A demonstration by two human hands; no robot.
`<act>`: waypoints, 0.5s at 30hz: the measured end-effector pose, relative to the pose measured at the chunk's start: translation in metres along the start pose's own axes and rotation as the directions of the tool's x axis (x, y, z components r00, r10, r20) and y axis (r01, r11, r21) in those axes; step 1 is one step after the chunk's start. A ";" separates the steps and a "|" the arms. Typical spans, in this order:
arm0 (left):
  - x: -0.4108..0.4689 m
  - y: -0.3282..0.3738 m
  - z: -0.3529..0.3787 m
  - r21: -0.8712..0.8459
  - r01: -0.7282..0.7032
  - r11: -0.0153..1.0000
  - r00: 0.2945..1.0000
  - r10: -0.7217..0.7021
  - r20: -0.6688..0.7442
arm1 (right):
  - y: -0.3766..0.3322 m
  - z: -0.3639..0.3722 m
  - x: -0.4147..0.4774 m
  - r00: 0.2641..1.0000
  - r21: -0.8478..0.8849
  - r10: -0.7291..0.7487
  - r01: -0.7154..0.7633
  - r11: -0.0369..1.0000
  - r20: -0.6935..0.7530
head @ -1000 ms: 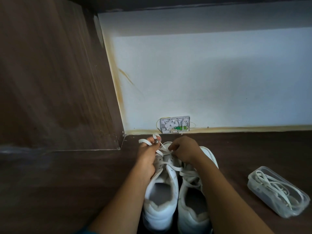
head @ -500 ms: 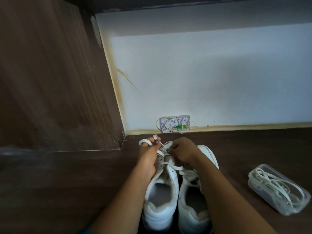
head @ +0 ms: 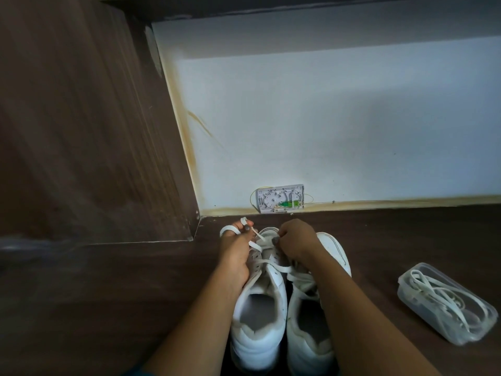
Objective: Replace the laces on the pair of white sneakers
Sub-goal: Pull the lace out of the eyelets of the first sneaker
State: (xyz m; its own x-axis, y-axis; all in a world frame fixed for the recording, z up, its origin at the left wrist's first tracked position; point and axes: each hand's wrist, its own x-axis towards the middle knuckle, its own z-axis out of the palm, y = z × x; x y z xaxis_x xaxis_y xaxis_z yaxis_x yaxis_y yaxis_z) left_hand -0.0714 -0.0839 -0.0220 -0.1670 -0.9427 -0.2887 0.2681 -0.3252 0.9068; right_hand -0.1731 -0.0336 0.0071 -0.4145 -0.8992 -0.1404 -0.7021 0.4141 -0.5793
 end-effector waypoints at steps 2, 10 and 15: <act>-0.001 0.001 -0.001 -0.019 0.009 1.000 1.000 -0.010 -0.006 | 0.000 -0.004 -0.001 0.994 0.398 0.110 -0.110 0.911 0.022; 0.000 0.000 0.001 -0.064 -0.027 0.998 0.999 0.025 -0.033 | 0.025 -0.022 0.008 0.907 0.134 0.262 -0.230 0.964 -0.328; -0.005 0.001 0.004 -0.123 -0.084 0.989 0.997 0.083 -0.010 | 0.000 -0.006 -0.002 0.967 -0.246 -0.254 0.242 0.938 -0.018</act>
State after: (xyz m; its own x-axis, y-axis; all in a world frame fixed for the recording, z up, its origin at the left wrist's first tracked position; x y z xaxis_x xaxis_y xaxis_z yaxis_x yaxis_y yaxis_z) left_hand -0.0737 -0.0790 -0.0187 -0.1348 -0.9671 -0.2156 0.3956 -0.2520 0.8832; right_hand -0.1758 -0.0310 0.0123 -0.2325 -0.9722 0.0261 -0.9020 0.2055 -0.3797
